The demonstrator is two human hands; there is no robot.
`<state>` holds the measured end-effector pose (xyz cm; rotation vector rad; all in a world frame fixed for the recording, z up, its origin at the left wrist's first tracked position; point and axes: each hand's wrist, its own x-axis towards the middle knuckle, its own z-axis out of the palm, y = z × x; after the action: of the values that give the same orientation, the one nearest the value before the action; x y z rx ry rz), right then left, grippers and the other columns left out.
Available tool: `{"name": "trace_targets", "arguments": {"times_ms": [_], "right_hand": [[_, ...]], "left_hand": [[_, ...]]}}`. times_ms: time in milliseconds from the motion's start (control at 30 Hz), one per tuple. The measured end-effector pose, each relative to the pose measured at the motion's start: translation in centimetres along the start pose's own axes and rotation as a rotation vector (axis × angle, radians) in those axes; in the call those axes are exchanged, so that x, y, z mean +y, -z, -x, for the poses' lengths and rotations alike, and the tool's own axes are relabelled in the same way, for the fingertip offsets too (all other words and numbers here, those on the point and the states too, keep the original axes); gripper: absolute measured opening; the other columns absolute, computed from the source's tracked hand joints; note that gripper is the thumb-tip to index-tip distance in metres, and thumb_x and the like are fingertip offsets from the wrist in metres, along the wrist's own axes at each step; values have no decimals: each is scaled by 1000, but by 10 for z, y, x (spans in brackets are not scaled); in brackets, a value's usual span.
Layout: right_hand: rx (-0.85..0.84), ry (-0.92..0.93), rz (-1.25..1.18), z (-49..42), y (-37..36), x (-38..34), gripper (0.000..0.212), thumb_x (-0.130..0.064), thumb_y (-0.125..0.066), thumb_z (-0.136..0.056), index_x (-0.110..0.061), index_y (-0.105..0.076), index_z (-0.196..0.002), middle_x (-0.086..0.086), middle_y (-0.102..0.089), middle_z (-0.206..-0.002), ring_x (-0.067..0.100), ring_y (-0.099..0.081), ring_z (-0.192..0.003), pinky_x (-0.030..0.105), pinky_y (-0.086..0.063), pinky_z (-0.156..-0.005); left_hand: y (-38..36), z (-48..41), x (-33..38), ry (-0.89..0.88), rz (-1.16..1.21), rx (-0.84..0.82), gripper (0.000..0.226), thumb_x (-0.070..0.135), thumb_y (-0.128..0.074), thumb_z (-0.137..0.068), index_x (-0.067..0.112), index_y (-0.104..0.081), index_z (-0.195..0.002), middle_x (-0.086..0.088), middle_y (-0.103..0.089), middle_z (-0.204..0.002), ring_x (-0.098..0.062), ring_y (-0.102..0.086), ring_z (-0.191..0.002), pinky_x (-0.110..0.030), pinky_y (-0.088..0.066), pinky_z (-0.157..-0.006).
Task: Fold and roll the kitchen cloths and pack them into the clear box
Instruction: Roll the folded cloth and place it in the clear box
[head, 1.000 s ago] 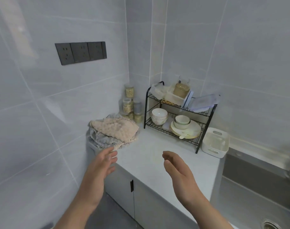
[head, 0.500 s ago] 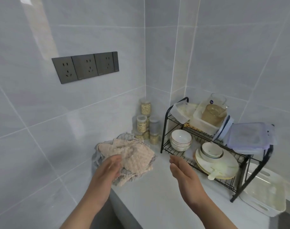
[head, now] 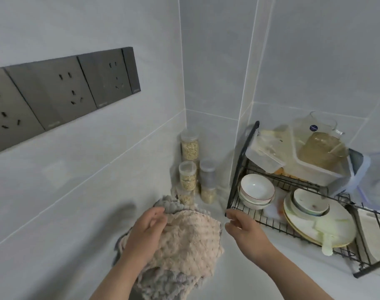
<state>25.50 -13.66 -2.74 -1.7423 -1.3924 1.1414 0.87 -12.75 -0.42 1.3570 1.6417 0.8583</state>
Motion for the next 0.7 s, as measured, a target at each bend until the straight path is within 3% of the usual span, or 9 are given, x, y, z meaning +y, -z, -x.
{"name": "trace_targets", "arguments": {"times_ms": [167, 300, 400, 533, 600, 700], "right_hand": [[69, -124, 73, -57, -32, 3, 36, -20, -53, -97, -23, -54, -133, -7, -54, -128, 10, -50, -119, 20, -37, -91], [48, -213, 180, -83, -46, 20, 36, -16, -49, -96, -19, -57, -132, -6, -59, -114, 17, -62, -104, 9, -44, -71], [49, -238, 272, -98, -51, 35, 36, -16, -48, -95, -19, -60, -129, -2, -64, -122, 19, -64, -104, 20, -47, -81], [18, -187, 371, -114, -55, 55, 40, -19, -51, -94, -21, -57, -134, -6, -59, -132, 16, -60, -108, 21, -46, -87], [-8, -130, 430, -119, -56, 63, 39, -21, -55, -92, -21, -58, -131, -5, -62, -125, 16, -60, -107, 22, -46, -89], [23, -27, 496, -122, -59, 78, 19, -22, -58, -90, -23, -69, -105, -7, -67, -101, 14, -62, -93, 25, -50, -84]], "left_hand": [[-2, -75, -26, -11, -270, -157, 38, 35, -50, -96, 29, -51, -133, 13, -54, -126, -6, -54, -110, -28, -44, -93], [-17, -103, -53, -85, -567, -263, 45, 27, -48, -96, 19, -45, -140, -1, -49, -140, -16, -51, -124, -30, -42, -101], [-24, -110, -66, -169, -677, -250, 43, 20, -49, -94, 18, -45, -137, -3, -50, -135, -18, -56, -116, -30, -44, -93], [-29, -114, -77, -264, -808, -197, 38, 16, -50, -92, 19, -50, -130, -3, -53, -128, -21, -59, -110, -30, -46, -83], [-29, -115, -78, -279, -843, -164, 29, 14, -50, -91, 20, -54, -119, -2, -55, -118, -20, -62, -94, -28, -45, -67], [-29, -116, -84, -312, -879, -106, 7, 13, -51, -91, 19, -48, -91, 5, -50, -90, -11, -48, -65, -25, -35, -52]]}}
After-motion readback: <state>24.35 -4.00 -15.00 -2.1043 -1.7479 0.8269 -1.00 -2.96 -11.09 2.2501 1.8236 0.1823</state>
